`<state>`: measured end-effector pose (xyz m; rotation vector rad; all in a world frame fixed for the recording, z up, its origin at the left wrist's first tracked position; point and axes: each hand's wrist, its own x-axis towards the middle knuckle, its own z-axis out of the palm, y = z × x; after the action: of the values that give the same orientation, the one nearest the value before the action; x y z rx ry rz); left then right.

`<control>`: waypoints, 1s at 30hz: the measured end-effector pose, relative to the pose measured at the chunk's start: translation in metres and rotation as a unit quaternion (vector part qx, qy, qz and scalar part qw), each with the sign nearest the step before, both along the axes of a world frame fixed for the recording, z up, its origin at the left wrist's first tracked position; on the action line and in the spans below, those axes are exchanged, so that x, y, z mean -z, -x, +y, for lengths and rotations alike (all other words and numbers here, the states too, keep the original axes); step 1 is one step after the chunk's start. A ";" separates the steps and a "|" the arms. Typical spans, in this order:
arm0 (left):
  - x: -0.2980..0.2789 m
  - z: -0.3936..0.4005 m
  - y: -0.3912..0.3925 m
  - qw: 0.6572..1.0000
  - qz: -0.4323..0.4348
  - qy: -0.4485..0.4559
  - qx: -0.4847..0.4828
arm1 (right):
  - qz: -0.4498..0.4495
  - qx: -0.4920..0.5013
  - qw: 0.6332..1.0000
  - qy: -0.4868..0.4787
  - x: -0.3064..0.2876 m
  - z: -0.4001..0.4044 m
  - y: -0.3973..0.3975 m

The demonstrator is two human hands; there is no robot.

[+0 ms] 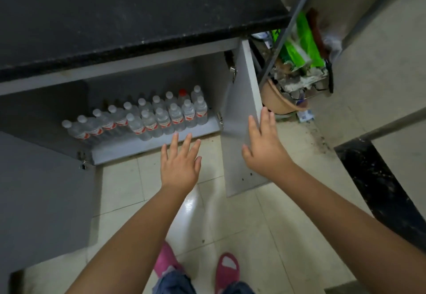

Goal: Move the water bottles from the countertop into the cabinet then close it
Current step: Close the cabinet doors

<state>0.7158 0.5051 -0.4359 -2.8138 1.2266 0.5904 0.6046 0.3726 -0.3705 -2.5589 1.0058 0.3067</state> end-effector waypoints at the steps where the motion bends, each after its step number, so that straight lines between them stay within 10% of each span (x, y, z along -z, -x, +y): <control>1: 0.000 0.008 -0.003 1.000 -0.004 -0.004 -0.012 | -0.003 -0.022 1.000 -0.002 0.000 0.010 -0.005; 10: -0.030 0.110 -0.067 0.988 -0.066 -0.011 -0.138 | 0.001 -0.285 0.956 0.069 0.008 0.099 -0.104; 30: -0.061 0.331 -0.247 0.951 -0.093 -0.137 -0.261 | 0.065 -0.171 0.962 0.205 0.011 0.138 -0.234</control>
<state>0.9628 0.8356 -0.3750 -2.8532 0.3259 0.4433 0.8389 0.5102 -0.3813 -3.1325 0.7205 0.3961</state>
